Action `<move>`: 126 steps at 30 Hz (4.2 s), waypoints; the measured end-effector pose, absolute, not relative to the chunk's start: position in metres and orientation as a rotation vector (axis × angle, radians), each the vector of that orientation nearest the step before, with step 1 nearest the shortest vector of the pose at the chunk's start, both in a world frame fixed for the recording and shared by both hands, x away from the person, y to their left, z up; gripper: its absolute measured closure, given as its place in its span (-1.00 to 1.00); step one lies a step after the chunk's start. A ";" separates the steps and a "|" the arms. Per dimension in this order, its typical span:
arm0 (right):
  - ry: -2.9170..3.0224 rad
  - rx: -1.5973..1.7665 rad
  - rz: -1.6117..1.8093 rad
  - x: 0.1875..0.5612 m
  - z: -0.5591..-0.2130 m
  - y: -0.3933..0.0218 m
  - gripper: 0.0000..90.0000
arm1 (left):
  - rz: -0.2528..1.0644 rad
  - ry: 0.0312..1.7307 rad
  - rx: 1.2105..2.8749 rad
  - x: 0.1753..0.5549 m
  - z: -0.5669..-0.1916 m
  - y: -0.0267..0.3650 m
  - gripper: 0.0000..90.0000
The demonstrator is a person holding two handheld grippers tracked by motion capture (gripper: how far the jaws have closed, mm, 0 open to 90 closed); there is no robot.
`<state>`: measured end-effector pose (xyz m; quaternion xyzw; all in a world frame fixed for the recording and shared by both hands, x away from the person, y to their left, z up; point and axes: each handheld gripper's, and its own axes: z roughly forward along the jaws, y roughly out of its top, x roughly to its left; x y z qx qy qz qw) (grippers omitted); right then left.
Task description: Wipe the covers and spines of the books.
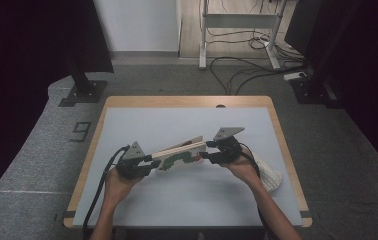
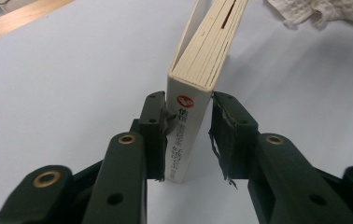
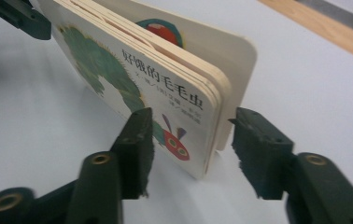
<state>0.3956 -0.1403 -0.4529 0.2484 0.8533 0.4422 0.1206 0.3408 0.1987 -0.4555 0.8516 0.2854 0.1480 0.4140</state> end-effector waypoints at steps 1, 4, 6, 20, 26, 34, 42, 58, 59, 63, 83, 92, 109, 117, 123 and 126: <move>2.487 0.725 1.289 0.395 -0.452 -0.142 -0.11 | 0.371 0.715 2.140 0.341 -0.456 0.199 0.47; 2.477 0.729 1.271 0.392 -0.450 -0.147 -0.30 | 0.365 0.712 2.133 0.341 -0.456 0.200 0.47; 2.463 0.736 1.251 0.391 -0.449 -0.152 -0.38 | 0.363 0.710 2.130 0.341 -0.457 0.200 0.47; 2.395 0.859 1.157 0.375 -0.446 -0.203 -0.62 | 0.358 0.710 2.123 0.343 -0.458 0.201 0.47; 2.357 0.909 1.125 0.367 -0.447 -0.226 -0.63 | 0.367 0.714 2.124 0.344 -0.458 0.201 0.48; 2.318 0.968 1.088 0.357 -0.447 -0.254 -0.60 | 0.372 0.719 2.123 0.345 -0.459 0.202 0.48; 2.314 1.039 1.059 0.348 -0.457 -0.278 -0.58 | 0.376 0.723 2.123 0.345 -0.459 0.202 0.48; 2.344 1.132 0.953 0.339 -0.499 -0.295 -0.29 | 0.377 0.718 2.125 0.346 -0.459 0.203 0.47; 2.351 1.140 0.945 0.338 -0.502 -0.295 -0.23 | 0.375 0.717 2.125 0.347 -0.459 0.203 0.48; 2.376 1.158 0.918 0.338 -0.513 -0.297 0.10 | 0.371 0.717 2.123 0.347 -0.459 0.203 0.48; 2.354 1.105 1.046 0.329 -0.475 -0.300 0.44 | 0.373 0.711 2.126 0.347 -0.460 0.203 0.47; 2.365 1.049 1.092 0.327 -0.458 -0.294 0.44 | 0.372 0.710 2.129 0.348 -0.460 0.203 0.47; 2.431 0.926 1.185 0.327 -0.448 -0.257 0.43 | 0.368 0.710 2.131 0.348 -0.462 0.203 0.47; 2.467 0.855 1.209 0.322 -0.447 -0.237 0.43 | 0.369 0.710 2.133 0.348 -0.462 0.203 0.47; 2.500 0.801 1.219 0.317 -0.449 -0.222 0.43 | 0.370 0.711 2.132 0.348 -0.462 0.202 0.46; 2.515 0.778 1.227 0.315 -0.449 -0.213 0.43 | 0.369 0.711 2.132 0.348 -0.462 0.202 0.46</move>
